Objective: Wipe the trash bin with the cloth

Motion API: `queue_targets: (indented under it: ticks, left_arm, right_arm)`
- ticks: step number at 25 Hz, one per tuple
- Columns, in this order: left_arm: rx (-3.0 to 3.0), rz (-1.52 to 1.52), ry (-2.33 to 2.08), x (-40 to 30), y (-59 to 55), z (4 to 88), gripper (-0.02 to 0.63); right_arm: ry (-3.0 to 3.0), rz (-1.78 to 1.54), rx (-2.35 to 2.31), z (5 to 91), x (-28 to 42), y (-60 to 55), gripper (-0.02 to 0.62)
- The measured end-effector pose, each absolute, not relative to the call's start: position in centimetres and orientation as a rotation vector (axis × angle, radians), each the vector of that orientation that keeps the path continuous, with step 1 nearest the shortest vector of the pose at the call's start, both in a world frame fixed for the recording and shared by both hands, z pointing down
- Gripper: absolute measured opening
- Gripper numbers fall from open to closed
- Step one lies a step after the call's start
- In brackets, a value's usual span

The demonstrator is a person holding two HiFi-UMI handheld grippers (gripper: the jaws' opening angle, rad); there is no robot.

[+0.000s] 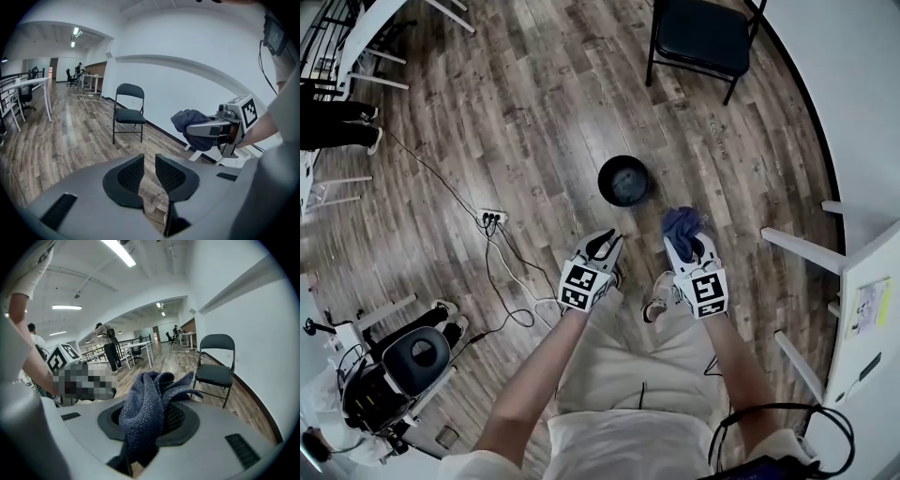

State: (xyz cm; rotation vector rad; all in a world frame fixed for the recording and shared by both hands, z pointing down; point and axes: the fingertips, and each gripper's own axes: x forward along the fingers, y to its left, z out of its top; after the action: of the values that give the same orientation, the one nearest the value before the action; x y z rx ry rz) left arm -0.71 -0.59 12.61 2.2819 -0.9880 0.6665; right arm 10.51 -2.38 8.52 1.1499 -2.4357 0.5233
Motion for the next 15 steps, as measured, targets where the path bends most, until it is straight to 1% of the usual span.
queue_targets:
  ticks: [8, 12, 15]
  left_arm:
    - [2.267, 0.616, -1.011, -0.5, 1.7, 14.7, 0.071]
    - [2.34, 0.607, -0.987, 0.4, 1.5, 18.7, 0.071]
    - [2.405, 0.648, -0.986, -0.2, 1.6, 22.7, 0.071]
  right_arm:
    - [-2.434, 0.501, 1.141, 10.6, 9.9, -0.6, 0.106]
    - [-2.397, 0.49, 1.201, 16.0, 11.3, -0.4, 0.106]
    - [-2.377, 0.506, 1.224, 21.0, 11.0, 0.3, 0.106]
